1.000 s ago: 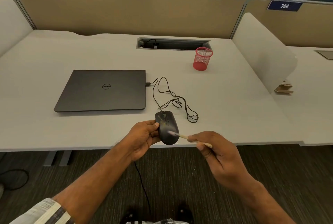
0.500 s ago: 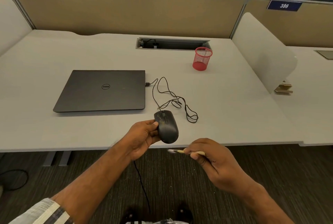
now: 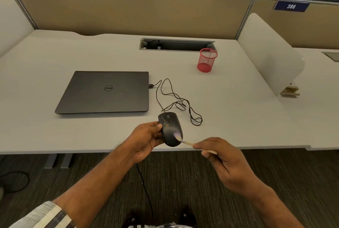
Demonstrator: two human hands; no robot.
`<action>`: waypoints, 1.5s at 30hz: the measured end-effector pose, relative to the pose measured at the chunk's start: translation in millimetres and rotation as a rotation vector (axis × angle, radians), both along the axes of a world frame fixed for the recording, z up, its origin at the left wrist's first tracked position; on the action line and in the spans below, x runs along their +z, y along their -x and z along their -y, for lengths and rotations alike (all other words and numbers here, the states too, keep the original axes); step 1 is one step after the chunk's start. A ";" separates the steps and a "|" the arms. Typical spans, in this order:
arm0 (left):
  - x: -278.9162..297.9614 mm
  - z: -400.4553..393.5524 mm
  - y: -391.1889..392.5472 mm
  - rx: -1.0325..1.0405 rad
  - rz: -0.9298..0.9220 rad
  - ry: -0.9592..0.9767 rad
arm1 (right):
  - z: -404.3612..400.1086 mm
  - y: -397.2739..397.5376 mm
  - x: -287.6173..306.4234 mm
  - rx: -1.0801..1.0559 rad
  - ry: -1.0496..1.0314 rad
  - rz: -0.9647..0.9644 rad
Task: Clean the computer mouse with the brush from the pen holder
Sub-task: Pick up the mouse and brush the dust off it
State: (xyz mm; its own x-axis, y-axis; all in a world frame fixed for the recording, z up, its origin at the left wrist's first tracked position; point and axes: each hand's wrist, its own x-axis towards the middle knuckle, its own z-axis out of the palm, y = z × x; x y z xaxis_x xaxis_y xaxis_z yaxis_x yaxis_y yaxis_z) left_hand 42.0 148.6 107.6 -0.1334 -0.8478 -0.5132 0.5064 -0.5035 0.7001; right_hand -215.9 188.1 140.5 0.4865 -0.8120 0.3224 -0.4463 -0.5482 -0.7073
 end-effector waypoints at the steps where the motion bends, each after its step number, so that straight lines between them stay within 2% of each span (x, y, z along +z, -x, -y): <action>1: -0.7 0.1 -0.6 -0.002 0.001 0.004 | -1.4 0.1 -1.0 0.014 -0.003 -0.003; 7: -7.2 0.7 -1.1 -0.005 0.022 0.007 | -4.6 2.6 1.0 0.059 -0.060 -0.052; 13: -8.3 1.4 0.7 -0.025 0.023 0.019 | 1.4 6.3 7.0 -0.002 -0.024 0.093; 23: -7.2 -2.0 -0.2 -0.014 0.022 0.007 | -6.0 6.9 -3.7 0.030 -0.043 0.019; 29: -6.8 -4.2 1.7 -0.030 0.021 0.020 | 2.0 7.2 4.7 -0.107 -0.117 0.301; 34: -6.5 -8.3 6.9 -0.054 0.018 0.047 | 12.8 -13.5 -2.4 -0.262 -0.233 0.451; 39: -7.1 -13.7 11.1 -0.063 -0.020 0.086 | 22.2 -35.9 -18.5 -0.342 -0.335 0.494; 45: -9.8 -20.0 16.3 -0.049 0.004 0.107 | 23.5 -52.2 -28.6 -0.322 -0.399 0.513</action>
